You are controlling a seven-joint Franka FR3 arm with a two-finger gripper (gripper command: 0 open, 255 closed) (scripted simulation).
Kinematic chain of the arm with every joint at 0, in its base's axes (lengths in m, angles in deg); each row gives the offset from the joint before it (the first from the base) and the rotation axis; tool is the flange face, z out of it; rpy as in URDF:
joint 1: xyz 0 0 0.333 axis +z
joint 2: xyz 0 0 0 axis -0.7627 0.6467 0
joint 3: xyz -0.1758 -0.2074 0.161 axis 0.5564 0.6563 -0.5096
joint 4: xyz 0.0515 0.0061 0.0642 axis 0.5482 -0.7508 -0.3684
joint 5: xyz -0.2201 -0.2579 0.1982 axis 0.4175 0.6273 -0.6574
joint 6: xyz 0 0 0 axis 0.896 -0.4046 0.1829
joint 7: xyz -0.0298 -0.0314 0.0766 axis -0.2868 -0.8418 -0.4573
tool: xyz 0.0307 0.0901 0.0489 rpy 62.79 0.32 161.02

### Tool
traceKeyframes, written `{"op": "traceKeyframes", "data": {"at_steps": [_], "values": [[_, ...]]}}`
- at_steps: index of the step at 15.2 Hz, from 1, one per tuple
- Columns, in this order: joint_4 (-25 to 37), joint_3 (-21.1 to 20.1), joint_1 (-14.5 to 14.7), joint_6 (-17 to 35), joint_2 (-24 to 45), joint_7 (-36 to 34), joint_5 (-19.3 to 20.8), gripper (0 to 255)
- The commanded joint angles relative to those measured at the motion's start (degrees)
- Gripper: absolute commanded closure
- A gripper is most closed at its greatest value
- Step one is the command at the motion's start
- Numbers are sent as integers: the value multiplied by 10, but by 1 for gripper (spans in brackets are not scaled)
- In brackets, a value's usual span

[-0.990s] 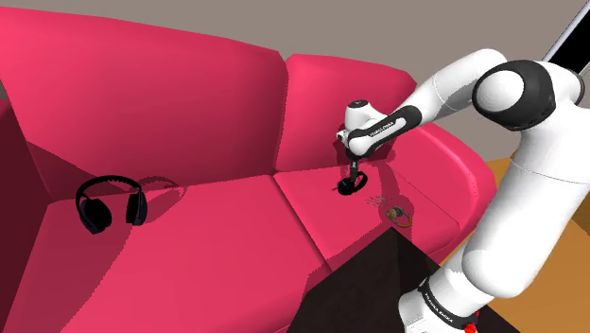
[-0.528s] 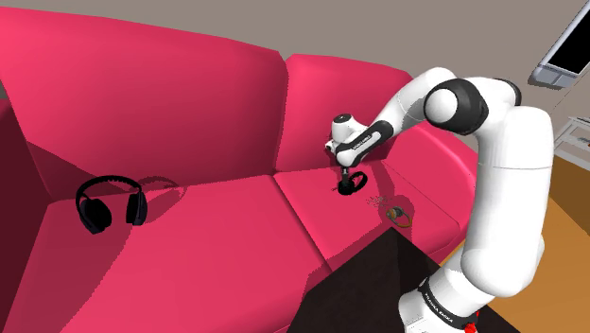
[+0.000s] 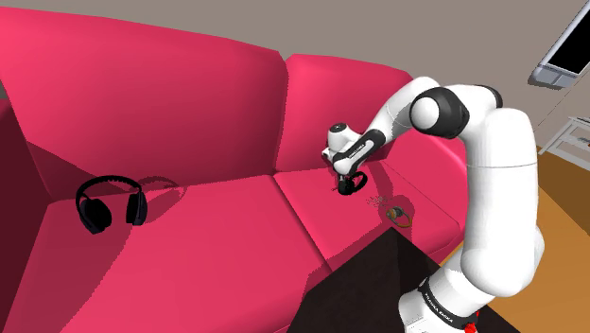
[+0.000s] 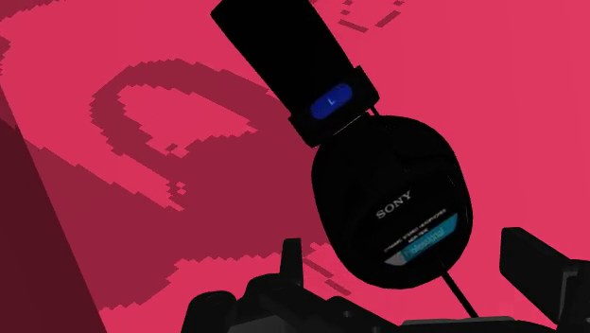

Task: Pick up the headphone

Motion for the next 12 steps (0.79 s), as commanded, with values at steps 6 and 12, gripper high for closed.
{"op": "traceKeyframes", "data": {"at_steps": [6,12], "values": [[-1,1,0,5,5,-3,1,255],[-1,0,0,0,-2,1,0,255]]}}
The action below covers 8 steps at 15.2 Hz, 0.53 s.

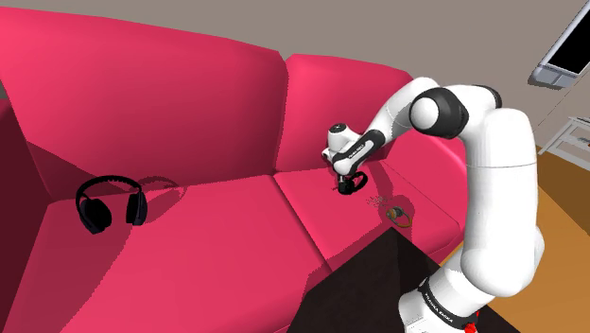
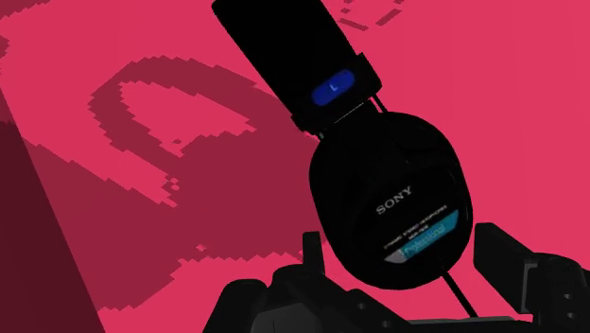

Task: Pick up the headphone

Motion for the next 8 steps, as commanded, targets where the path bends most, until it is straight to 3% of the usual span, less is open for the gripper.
{"op": "traceKeyframes", "data": {"at_steps": [1,8], "values": [[-4,0,0,-7,-11,4,-1,255],[-14,-1,1,-41,-58,23,-6,255]]}}
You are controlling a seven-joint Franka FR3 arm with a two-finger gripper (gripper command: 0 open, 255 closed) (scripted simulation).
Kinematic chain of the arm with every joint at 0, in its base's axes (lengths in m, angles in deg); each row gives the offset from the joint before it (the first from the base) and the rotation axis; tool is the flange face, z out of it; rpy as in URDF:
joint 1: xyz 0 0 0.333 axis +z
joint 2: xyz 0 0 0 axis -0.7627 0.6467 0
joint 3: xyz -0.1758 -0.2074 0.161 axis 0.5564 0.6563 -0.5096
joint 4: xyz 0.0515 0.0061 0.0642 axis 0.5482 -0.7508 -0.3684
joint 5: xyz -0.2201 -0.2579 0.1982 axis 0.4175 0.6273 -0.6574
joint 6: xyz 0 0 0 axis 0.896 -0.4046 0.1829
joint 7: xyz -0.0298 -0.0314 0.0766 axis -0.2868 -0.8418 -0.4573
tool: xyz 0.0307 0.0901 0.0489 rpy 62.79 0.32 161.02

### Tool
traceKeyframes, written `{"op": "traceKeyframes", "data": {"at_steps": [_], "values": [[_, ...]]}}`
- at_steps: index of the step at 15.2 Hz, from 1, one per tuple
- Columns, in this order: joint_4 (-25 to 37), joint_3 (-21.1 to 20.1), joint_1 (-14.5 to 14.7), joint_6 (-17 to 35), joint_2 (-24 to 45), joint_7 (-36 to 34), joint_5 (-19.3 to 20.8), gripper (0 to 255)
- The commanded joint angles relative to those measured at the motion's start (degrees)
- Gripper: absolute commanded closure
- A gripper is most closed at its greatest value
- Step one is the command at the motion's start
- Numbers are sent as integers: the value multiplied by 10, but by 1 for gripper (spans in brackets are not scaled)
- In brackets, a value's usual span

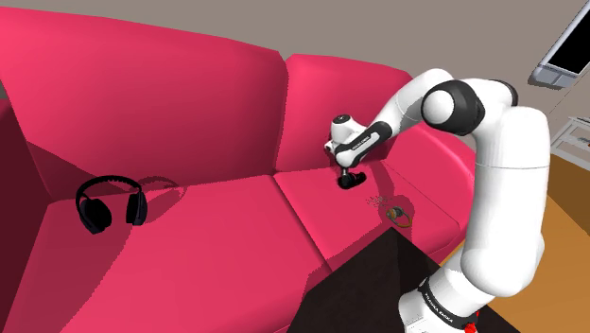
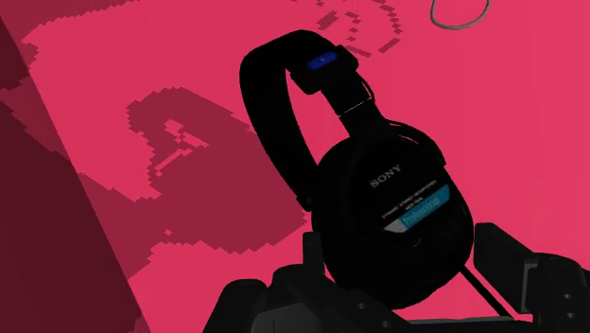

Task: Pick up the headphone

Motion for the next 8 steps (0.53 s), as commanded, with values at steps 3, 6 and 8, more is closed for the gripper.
{"op": "traceKeyframes", "data": {"at_steps": [3,6,8], "values": [[-5,-1,1,-21,-27,10,-3,255],[-6,-1,2,-37,-46,19,-6,255],[-6,-1,2,-38,-47,19,-6,255]]}}
